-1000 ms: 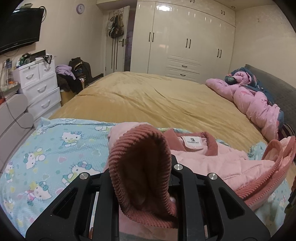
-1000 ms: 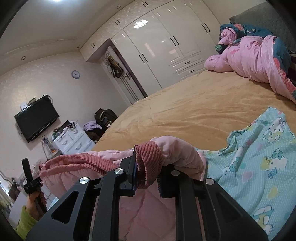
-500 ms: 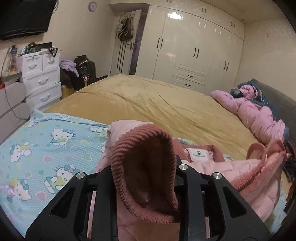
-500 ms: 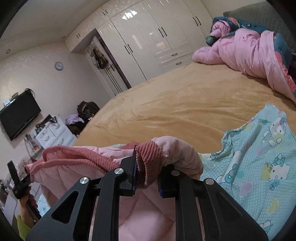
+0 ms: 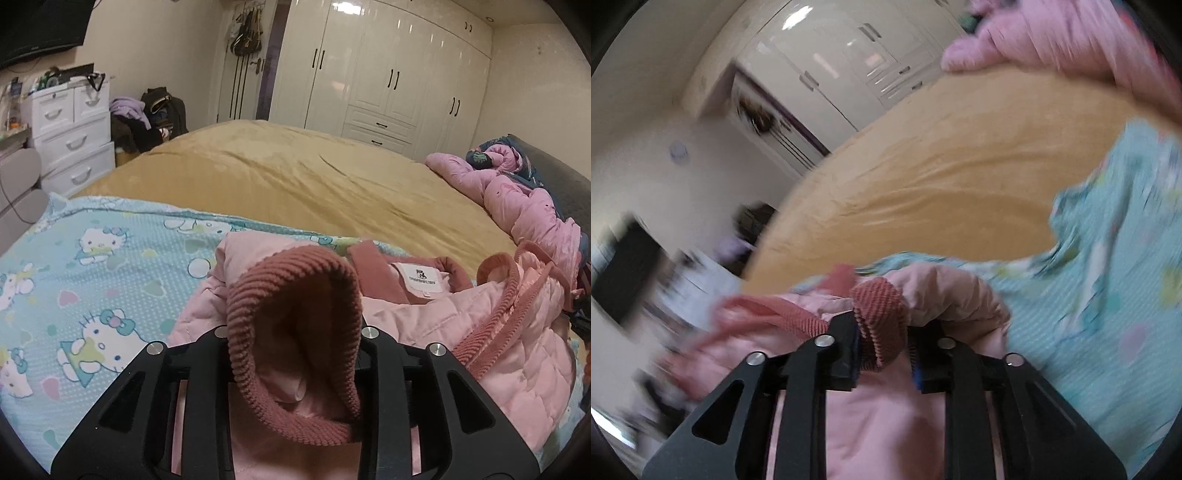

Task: Fold large clothes
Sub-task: 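Hold the jacket raised with the left gripper while the right gripper opens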

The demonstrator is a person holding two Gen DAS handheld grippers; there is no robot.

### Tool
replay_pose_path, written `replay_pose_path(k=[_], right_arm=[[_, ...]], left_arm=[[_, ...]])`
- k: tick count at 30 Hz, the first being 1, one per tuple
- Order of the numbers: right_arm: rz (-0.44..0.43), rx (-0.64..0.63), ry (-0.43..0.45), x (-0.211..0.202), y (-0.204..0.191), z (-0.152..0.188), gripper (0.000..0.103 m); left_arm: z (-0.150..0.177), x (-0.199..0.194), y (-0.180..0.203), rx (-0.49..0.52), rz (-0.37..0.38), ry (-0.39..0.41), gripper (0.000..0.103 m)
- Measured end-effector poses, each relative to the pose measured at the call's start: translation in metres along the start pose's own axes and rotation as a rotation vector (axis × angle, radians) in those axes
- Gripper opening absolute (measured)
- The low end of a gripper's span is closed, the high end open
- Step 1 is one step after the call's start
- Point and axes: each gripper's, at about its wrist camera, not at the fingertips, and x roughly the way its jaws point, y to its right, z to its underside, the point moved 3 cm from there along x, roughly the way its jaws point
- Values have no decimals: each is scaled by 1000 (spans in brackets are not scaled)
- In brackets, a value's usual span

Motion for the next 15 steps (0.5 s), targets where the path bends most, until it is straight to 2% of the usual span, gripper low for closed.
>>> replay_pose_path(k=[1, 2, 4, 6, 10, 13, 15], right_arm=[[-115, 76, -1, -6, 4, -1, 78], [-186, 115, 9, -12, 5, -3, 98], [-226, 121, 57, -29, -2, -1, 99], [-213, 29, 44, -40, -20, 6, 99], [-64, -292, -36, -36, -66, 50, 99], [57, -457, -113, -18, -83, 81, 99], [95, -498, -176, 0, -85, 100, 99]], left_arm=[[1, 2, -1, -11, 9, -3, 22], [1, 3, 0, -15, 11, -4, 22], [2, 4, 2, -13, 10, -2, 22], [3, 5, 6, -11, 10, 0, 22], [2, 5, 6, -19, 17, -2, 23], [0, 1, 6, -14, 14, 5, 27], [-3, -5, 10, -8, 21, 18, 39]])
